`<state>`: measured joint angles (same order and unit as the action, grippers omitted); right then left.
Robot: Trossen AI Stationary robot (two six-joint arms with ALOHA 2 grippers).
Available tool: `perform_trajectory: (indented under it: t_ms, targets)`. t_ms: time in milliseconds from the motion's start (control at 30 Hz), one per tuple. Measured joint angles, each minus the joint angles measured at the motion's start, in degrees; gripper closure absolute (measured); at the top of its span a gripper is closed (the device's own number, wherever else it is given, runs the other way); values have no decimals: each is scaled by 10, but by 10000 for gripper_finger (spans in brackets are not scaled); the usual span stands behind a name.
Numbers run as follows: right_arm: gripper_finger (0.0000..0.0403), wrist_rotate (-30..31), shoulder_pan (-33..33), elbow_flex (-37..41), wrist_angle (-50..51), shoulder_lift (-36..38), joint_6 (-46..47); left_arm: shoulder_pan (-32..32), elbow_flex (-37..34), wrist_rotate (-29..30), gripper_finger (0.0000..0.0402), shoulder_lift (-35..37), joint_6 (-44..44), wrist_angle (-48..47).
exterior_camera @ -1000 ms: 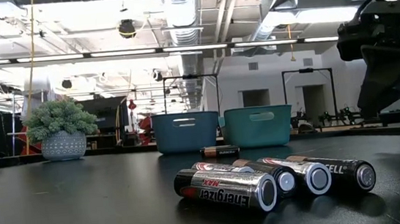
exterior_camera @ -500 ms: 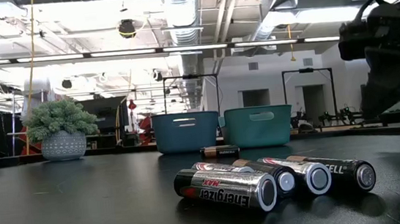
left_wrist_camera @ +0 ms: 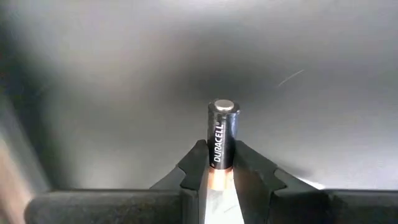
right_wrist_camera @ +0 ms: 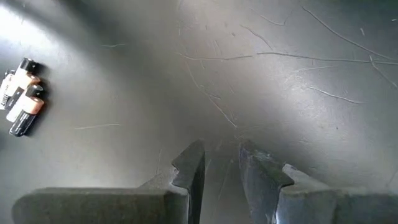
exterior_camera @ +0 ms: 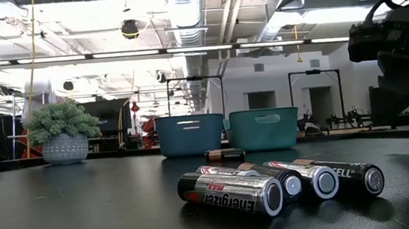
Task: Sort batteries
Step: Put the black battery into the green bin
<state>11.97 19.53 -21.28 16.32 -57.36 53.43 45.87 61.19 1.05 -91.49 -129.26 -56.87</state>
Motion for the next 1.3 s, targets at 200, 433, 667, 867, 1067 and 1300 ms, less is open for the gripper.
perform_trajectory:
  t_ms: [200,433,667,867,1067,1300]
  targets:
    - [284,0,0,0,0,0,0,-85,14,182,346,35,130,3]
    - [284,0,0,0,-1,0,0,-280,36,231,345,65,490,96]
    - [284,0,-1,0,-1,0,1,-490,103,160,345,60,856,251]
    - [284,0,-6,0,-18,0,22,-621,215,81,345,-3,1046,284]
    - [284,0,-24,0,-24,0,68,-686,362,-7,345,-135,1162,277]
    - [284,0,-38,0,-24,0,111,-690,515,-39,345,-305,1207,267]
